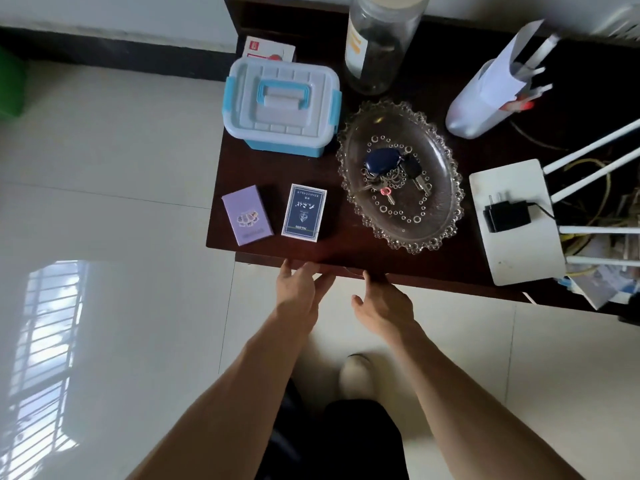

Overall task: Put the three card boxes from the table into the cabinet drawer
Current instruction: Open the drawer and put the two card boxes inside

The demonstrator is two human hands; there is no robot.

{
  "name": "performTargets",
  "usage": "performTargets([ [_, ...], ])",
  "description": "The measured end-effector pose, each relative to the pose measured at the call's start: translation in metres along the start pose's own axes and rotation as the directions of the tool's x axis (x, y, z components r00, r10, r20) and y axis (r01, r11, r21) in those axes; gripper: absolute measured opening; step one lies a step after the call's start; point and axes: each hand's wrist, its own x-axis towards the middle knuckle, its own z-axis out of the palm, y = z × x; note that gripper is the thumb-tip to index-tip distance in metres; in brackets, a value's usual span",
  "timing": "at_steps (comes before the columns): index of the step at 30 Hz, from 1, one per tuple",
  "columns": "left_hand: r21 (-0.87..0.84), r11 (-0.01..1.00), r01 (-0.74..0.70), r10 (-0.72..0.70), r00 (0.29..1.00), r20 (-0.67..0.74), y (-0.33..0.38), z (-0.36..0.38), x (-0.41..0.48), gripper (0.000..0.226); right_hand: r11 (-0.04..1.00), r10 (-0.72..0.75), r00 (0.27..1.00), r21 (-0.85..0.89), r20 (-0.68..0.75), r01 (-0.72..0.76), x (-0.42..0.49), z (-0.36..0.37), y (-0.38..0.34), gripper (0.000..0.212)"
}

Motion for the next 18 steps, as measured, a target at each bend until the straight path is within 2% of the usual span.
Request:
performTargets([
  [7,-0.005,1.0,-0.017,0.017,0.999,-0.048,0.013,0.004,-0.001,0.027,0.994,-0.016,0.999,0.107,-0.034,0.02,-0.004,0.001,0.001,0.055],
  [18,-0.009,0.999,-0.034,0.034,0.999,-0.035,0.007,-0.004,-0.002,0.033,0.991,-0.021,0.994,0.132,-0.107,0.035,-0.008,0.014,0.001,0.054],
])
